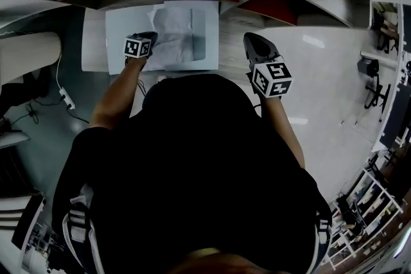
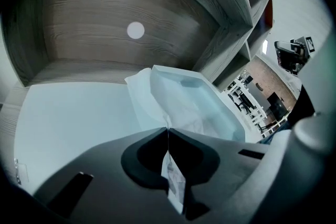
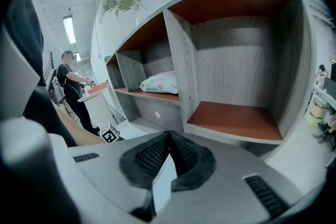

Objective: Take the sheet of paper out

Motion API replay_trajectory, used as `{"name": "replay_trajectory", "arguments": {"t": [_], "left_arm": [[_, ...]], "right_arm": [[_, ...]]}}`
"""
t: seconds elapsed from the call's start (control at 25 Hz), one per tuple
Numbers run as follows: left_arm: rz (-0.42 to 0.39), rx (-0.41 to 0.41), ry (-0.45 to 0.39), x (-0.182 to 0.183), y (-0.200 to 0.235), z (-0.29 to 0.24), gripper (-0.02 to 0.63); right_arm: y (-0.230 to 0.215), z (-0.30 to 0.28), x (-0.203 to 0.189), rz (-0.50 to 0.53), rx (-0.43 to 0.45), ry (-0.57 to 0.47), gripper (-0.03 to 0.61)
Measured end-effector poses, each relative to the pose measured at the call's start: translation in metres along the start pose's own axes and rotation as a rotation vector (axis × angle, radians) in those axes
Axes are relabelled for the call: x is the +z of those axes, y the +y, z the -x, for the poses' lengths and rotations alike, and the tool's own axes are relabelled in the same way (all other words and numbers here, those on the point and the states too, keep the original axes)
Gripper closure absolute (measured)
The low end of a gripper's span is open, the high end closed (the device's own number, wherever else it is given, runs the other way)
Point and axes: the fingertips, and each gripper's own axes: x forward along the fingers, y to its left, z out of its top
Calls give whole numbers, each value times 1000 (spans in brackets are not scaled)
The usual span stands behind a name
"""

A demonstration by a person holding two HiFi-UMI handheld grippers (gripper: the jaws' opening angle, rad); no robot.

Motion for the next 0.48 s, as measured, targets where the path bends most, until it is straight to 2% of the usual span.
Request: {"name": "replay_trajectory", "arguments": {"t": [0.48], "left_arm": [[19, 50, -32, -14, 17, 37, 589]], "right_arm": [[15, -2, 5, 10, 12, -19, 565]]}}
